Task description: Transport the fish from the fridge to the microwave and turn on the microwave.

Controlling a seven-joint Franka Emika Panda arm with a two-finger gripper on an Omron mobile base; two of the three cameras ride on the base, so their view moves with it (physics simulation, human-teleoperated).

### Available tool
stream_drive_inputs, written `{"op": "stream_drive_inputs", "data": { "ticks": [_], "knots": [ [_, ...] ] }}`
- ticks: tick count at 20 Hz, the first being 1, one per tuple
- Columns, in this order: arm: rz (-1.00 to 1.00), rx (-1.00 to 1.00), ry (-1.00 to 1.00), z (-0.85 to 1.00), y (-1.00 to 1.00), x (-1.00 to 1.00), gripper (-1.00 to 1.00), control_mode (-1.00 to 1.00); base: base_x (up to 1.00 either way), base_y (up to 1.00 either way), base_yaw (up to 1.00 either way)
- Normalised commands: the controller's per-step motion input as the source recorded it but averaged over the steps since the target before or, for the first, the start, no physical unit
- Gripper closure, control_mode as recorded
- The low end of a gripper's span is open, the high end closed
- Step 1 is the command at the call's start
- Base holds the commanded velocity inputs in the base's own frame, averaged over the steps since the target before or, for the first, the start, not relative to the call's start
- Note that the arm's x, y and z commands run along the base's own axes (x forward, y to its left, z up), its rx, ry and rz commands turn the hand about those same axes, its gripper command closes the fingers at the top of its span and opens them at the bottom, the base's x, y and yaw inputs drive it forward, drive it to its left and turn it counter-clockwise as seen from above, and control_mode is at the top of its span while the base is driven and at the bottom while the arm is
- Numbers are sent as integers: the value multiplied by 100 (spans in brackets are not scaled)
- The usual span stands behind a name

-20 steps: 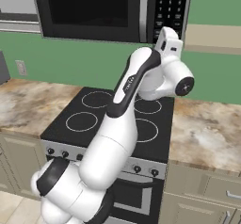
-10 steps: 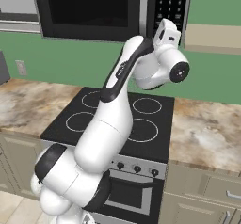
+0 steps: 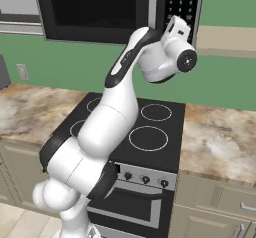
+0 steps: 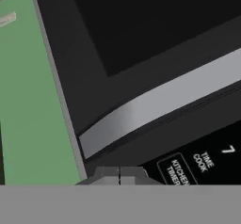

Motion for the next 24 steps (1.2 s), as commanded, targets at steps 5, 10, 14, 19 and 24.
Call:
{"op": "stream_drive_inputs", "data": {
  "ticks": [5,10,14,19,24],
  "knots": [
    [0,13,4,0,0,34,100,-100,0,0,0],
    [0,14,3,0,-2,26,100,-100,0,0,0],
    [0,15,2,0,-14,20,100,-100,0,0,0],
    [0,16,0,-1,-19,16,100,-100,0,0,0],
    [0,14,1,-8,-13,22,100,-100,0,0,0]
  ]
}}
